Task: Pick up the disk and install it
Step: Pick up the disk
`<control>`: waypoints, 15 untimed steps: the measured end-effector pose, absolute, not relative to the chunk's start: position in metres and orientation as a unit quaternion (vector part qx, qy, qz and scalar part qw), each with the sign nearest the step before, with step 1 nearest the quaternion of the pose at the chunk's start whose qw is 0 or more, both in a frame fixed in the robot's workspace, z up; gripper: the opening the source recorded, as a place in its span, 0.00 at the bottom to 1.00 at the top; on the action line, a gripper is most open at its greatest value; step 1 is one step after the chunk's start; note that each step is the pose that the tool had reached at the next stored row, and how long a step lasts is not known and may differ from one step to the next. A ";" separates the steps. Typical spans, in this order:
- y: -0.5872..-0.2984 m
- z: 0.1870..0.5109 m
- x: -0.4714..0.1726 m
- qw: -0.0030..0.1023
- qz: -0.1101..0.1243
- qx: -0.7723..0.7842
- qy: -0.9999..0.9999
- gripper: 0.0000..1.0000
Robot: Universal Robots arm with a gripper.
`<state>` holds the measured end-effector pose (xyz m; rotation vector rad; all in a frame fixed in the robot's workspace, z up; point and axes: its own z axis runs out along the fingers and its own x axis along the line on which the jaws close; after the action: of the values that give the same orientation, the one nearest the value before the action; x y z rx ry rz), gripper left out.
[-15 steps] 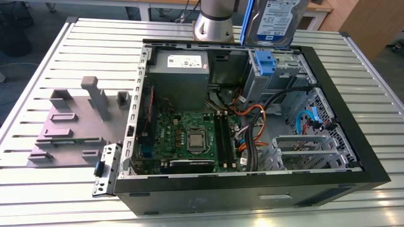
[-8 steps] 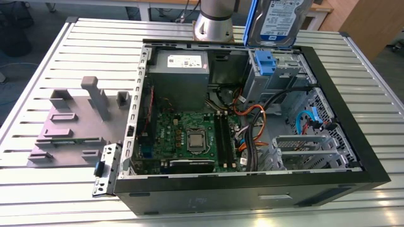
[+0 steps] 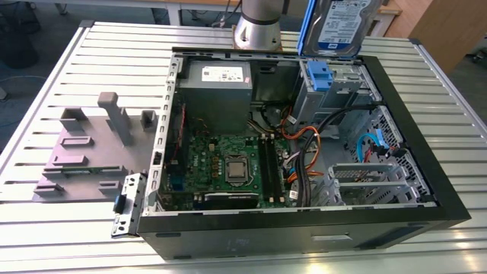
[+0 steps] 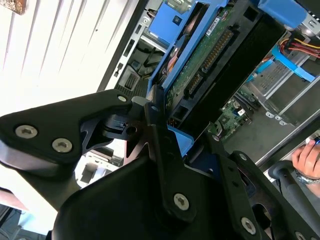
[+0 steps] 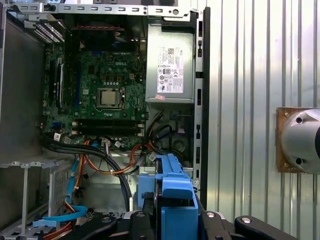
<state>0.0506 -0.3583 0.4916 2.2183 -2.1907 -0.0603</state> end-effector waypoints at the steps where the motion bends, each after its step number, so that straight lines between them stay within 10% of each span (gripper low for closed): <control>1: -0.358 0.492 0.051 0.012 -0.019 0.711 -0.702 0.36; 15: -0.358 0.492 0.065 0.012 -0.019 0.711 -0.702 0.36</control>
<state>0.0645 -0.3582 0.4916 2.2185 -2.1906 -0.0604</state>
